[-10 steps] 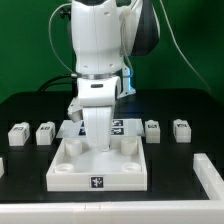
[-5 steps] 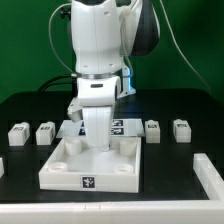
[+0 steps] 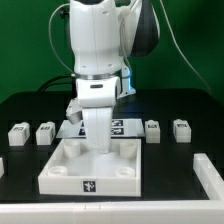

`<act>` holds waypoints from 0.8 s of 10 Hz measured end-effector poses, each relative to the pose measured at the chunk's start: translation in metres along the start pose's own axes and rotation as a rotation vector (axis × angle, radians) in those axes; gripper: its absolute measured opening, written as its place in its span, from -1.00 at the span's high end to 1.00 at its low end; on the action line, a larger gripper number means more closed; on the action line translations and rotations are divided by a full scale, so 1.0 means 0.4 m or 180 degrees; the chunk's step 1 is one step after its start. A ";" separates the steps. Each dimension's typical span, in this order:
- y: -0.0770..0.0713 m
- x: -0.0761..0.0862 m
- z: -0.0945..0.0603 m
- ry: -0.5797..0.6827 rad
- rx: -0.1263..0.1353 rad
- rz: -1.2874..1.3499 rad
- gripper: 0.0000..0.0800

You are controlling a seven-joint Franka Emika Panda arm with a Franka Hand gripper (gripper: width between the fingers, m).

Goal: Assemble one leg

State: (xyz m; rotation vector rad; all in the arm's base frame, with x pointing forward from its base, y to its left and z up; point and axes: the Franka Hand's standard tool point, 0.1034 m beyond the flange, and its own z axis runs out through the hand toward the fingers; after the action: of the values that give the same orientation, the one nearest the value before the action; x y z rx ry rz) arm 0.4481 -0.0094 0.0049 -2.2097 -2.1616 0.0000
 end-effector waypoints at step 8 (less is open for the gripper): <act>0.127 0.212 0.002 0.0032 0.0258 0.0174 0.84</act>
Offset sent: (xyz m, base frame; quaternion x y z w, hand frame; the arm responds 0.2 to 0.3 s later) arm 0.0594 0.0833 -0.0059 0.0021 0.0149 0.0034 0.9999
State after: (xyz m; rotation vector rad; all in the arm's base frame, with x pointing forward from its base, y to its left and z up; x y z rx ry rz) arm 0.5008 0.0744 0.0051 -2.2184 -2.0568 0.0768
